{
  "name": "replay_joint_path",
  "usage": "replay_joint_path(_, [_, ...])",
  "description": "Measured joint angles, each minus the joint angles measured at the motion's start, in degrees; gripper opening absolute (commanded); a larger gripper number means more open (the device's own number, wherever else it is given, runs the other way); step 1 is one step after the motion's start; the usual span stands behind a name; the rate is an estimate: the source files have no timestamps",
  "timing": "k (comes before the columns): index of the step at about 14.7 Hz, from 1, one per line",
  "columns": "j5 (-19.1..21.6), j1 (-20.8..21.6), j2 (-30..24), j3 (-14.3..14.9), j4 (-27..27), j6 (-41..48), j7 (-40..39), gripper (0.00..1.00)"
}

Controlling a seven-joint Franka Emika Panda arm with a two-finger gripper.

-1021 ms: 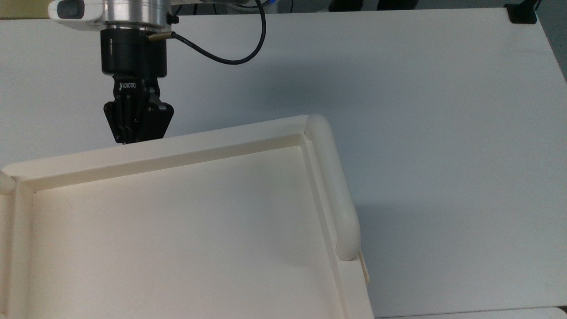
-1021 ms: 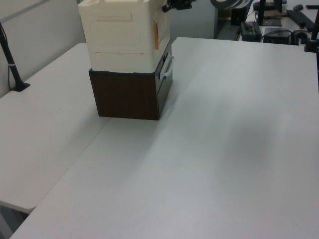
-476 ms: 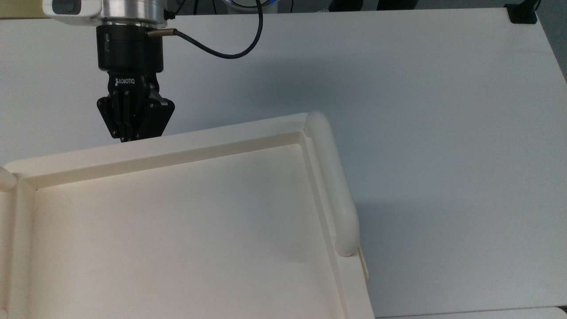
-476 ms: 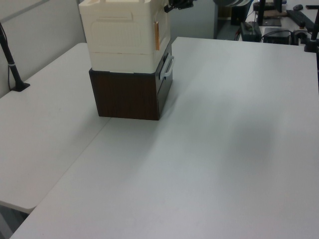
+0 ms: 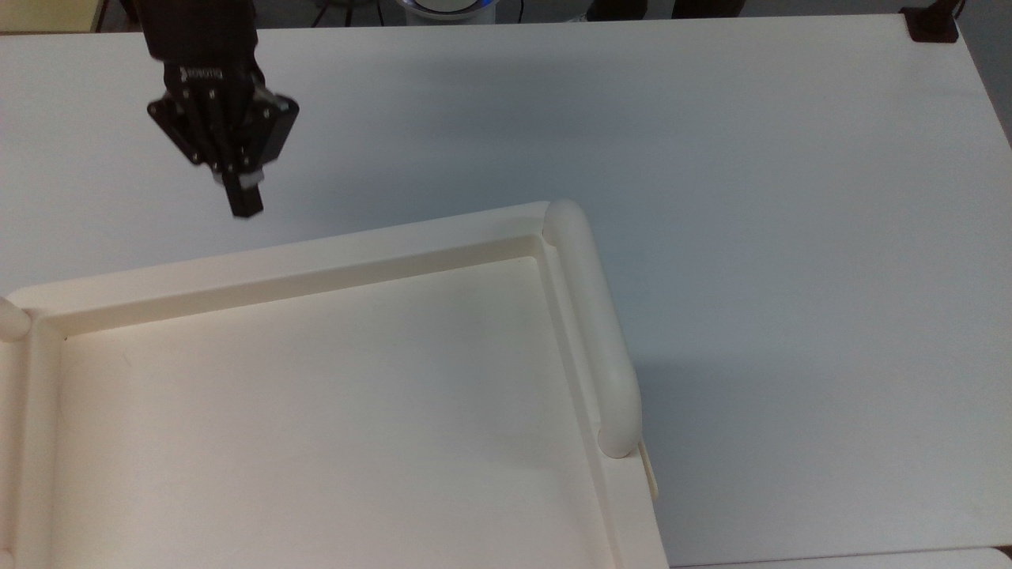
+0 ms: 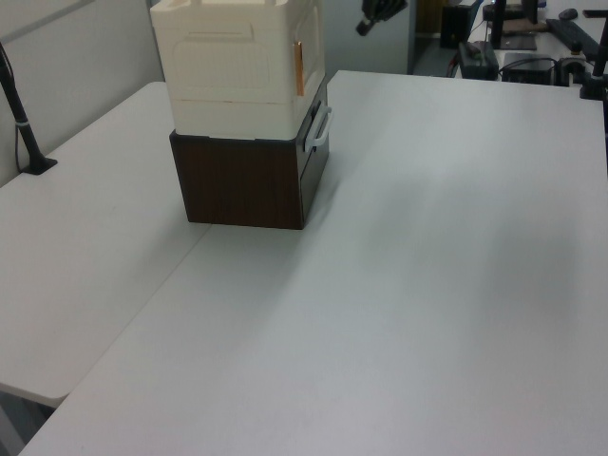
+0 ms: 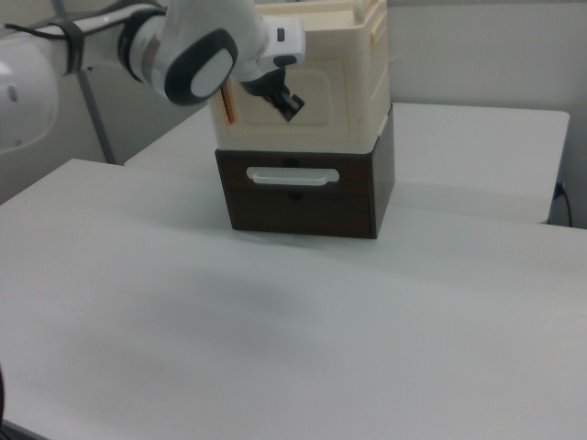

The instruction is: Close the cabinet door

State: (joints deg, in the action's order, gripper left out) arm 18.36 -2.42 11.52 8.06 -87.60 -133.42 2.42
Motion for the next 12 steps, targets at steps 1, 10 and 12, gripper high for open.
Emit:
replay_joint_path(1, [-1.7, -0.5, -1.6, 0.0, -0.3, 4.8, -0.6, 0.05])
replay_joint_path(10, [-9.9, 1.5, -13.7, -0.8, -1.3, 38.6, -0.8, 0.85])
replay_joint_path(12, [-10.2, 3.2, -15.3, -0.9, -1.6, 41.8, -0.8, 1.00])
